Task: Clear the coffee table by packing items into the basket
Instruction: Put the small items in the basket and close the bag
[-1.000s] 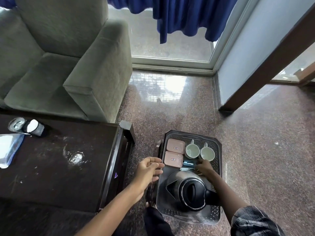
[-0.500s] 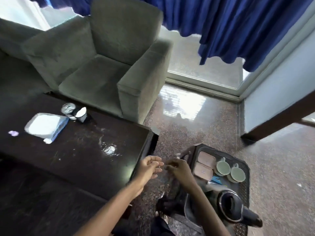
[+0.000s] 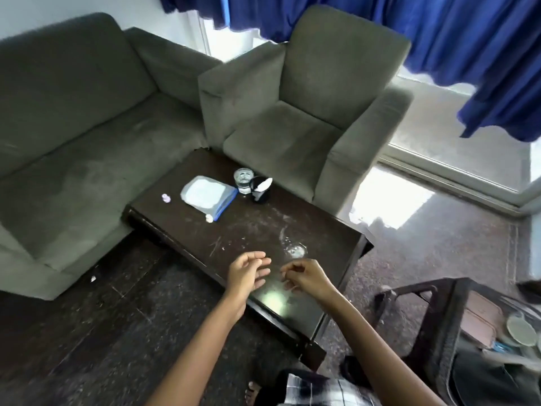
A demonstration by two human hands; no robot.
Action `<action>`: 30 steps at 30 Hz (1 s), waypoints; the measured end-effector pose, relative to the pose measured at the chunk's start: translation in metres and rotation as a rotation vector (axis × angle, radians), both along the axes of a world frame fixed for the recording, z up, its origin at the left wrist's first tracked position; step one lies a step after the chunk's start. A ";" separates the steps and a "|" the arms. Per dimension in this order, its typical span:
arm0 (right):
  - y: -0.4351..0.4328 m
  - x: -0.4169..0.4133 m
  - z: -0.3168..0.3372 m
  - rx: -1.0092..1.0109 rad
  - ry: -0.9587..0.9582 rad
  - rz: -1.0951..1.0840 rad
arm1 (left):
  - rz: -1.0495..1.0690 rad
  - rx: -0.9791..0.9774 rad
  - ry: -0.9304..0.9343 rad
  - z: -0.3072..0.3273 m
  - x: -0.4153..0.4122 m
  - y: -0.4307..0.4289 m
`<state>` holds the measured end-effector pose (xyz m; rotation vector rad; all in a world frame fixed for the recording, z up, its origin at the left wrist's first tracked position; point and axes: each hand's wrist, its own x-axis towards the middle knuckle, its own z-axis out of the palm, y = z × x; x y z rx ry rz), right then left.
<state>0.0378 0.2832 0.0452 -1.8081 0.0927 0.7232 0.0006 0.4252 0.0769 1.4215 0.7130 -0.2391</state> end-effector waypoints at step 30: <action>0.319 0.225 -0.141 -0.490 0.176 -0.020 | 0.117 0.017 0.278 -0.058 0.202 0.339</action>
